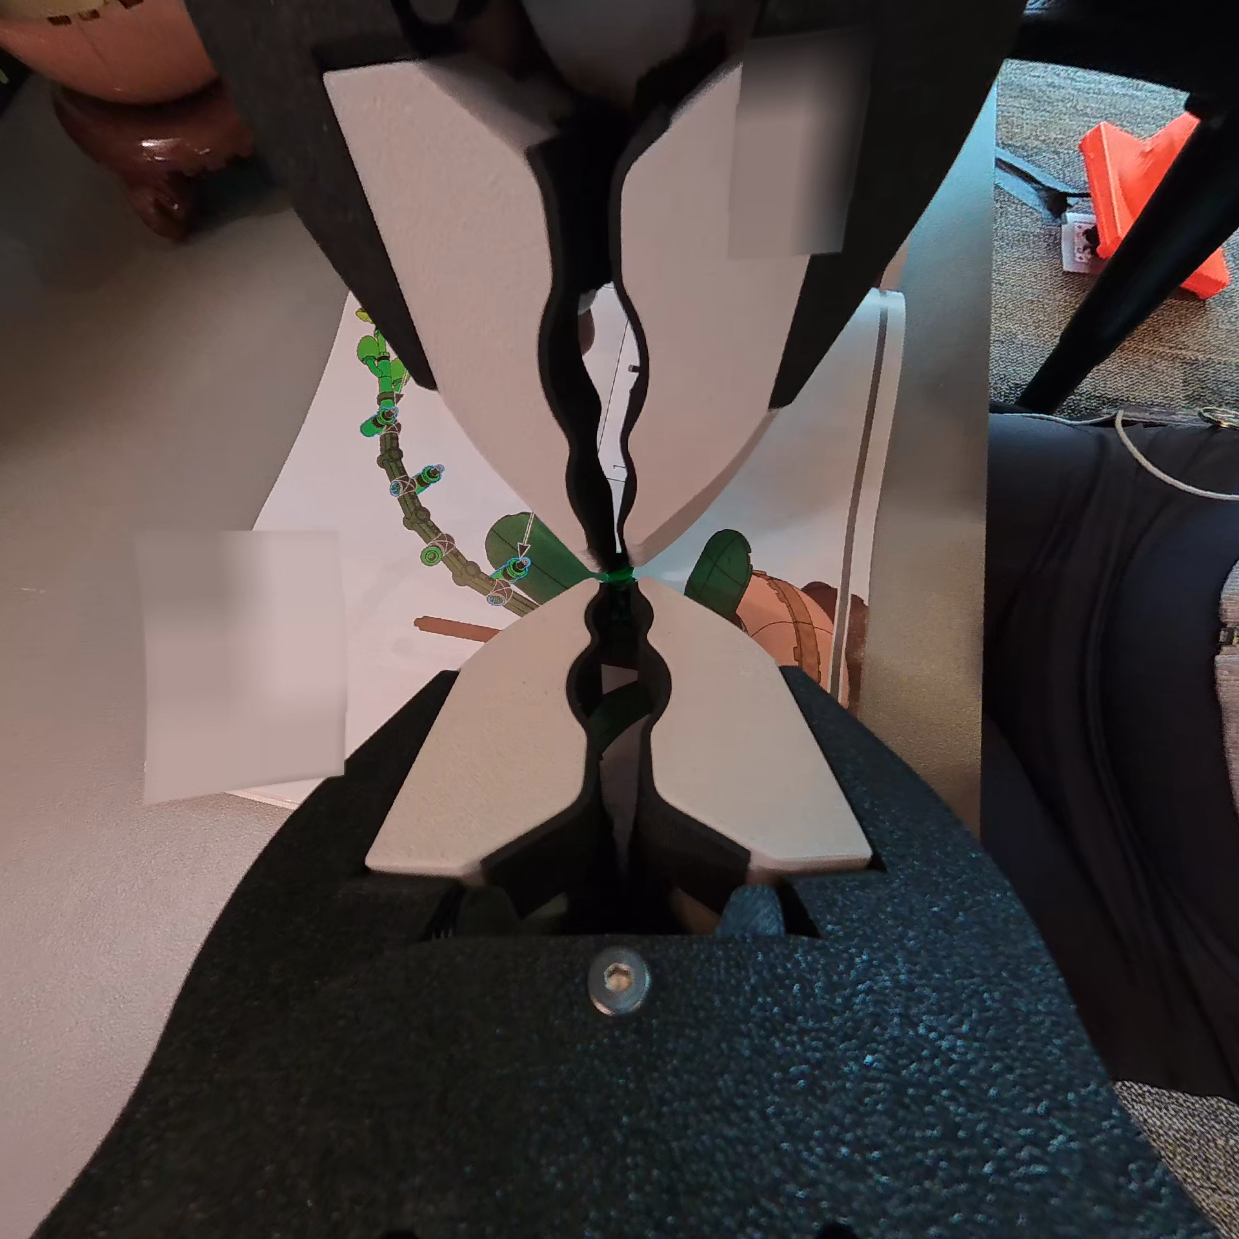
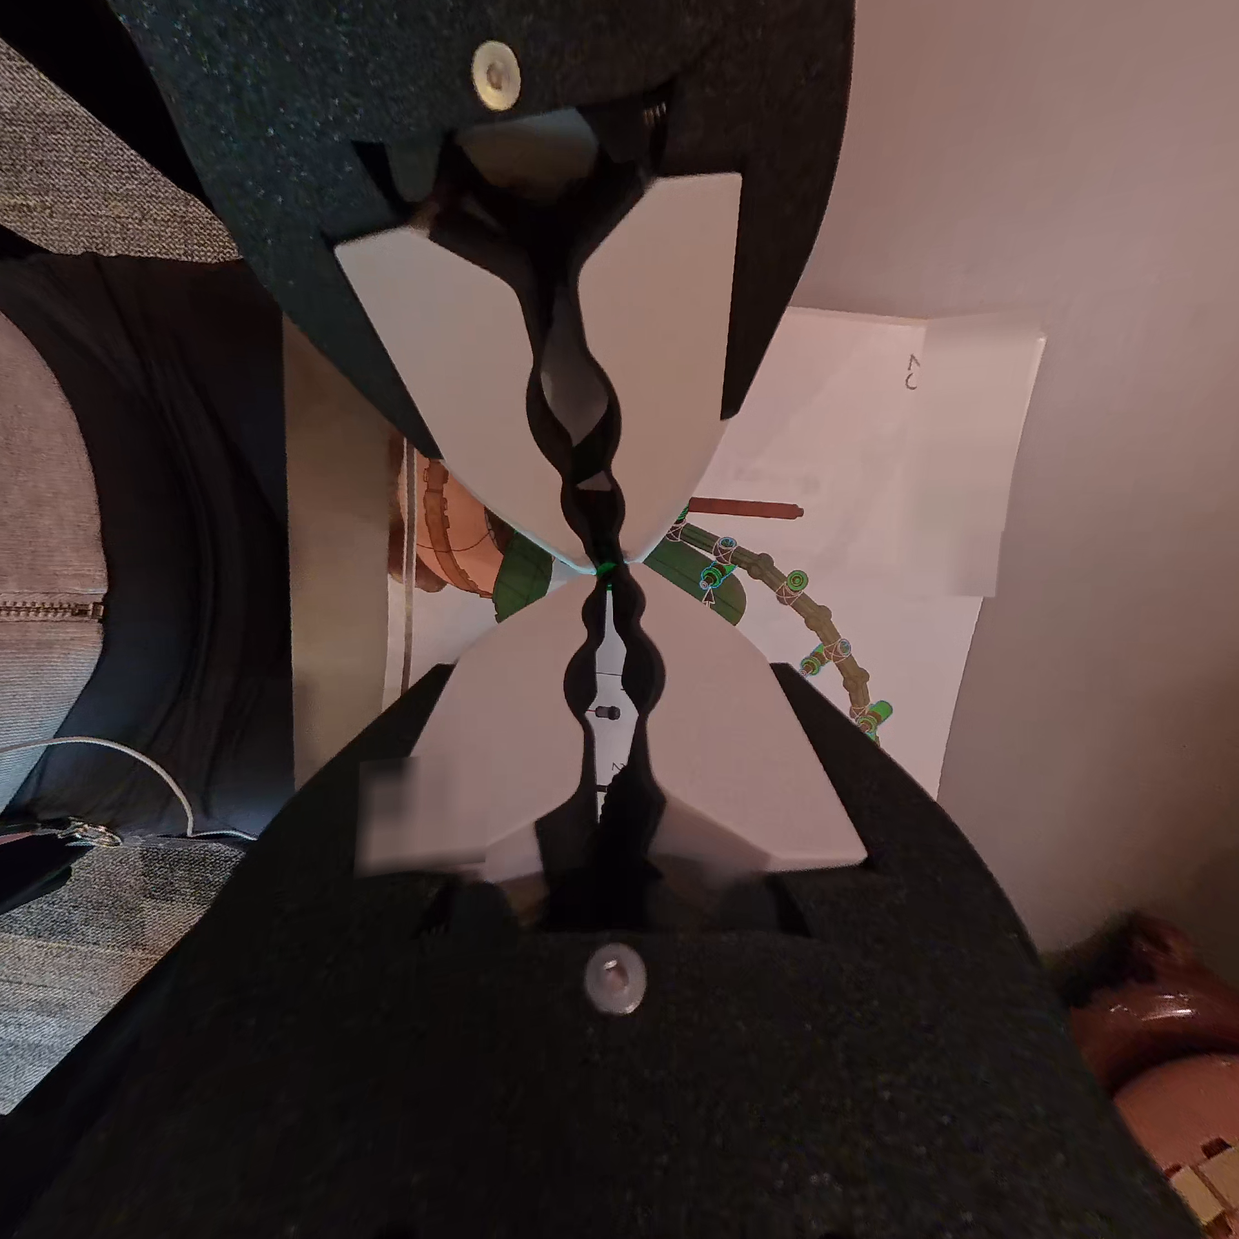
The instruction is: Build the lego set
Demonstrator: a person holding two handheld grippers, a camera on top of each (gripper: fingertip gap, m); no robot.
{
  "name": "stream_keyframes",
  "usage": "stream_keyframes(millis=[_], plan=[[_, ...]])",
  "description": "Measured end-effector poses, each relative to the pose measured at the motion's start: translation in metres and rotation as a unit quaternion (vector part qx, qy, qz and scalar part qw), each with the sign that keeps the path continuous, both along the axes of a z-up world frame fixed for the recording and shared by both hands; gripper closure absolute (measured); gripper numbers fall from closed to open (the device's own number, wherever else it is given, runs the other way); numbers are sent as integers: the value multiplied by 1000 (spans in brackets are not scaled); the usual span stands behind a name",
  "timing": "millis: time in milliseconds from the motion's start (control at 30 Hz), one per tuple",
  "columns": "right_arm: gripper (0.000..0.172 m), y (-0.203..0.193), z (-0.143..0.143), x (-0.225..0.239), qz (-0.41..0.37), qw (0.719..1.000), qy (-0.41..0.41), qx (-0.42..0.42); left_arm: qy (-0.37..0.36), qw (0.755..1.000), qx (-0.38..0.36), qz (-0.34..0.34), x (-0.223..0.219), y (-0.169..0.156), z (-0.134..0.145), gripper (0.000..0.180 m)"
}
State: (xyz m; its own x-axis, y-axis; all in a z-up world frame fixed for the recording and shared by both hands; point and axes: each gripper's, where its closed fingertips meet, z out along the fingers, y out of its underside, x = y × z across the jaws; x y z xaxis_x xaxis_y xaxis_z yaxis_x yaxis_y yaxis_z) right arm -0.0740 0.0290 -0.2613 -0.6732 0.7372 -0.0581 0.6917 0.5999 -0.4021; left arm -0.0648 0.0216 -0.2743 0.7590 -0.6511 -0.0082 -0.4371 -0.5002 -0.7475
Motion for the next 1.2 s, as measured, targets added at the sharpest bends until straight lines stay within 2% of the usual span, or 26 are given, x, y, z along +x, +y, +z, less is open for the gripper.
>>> stream_keyframes(millis=[233, 367, 467, 633, 700, 800, 867, 967, 1000, 1033, 1133, 1200], plan=[[170, 1, 0, -1, -2, 1000, -3, -7, 2, 1000, 1, 0, 0, 0, 0, 176], [170, 1, 0, -2, 21, 1000, -14, 6, 3, 1000, 2, 0, -1, 0, 0, 176], [159, 8, 4, 3, 3, 1000, -25, 4, 2, 1000, 2, 0, -1, 0, 0, 176], [147, 32, 50, 13, -93, 987, 127, -32, 2, 1000, 2, 0, 0, 0, 0, 176], [146, 44, 68, 24, -141, 966, 210, -59, -1, 1000, 0, 1, 0, -1, 0, 176], [148, 66, 80, 48, -210, 916, 328, -91, 0, 1000, 1, 1, 0, -1, 0, 176], [147, 82, 87, 62, -252, 869, 407, -123, 1, 1000, 1, 1, 0, -1, 0, 176], [157, 98, 95, 85, -316, 773, 502, -226, 1, 1000, 1, 1, 0, -1, 1, 176], [161, 101, 95, 91, -323, 755, 518, -242, 1, 1000, 1, 1, 0, -1, 1, 176], [161, 104, 98, 94, -325, 748, 525, -243, 0, 1000, 1, 1, 0, -1, 0, 176], [160, 102, 104, 96, -294, 764, 530, -224, 0, 1000, 1, 1, 0, -1, 0, 176], [160, 104, 103, 97, -302, 760, 540, -200, 1, 1000, 1, 4, -1, 0, 1, 176]])
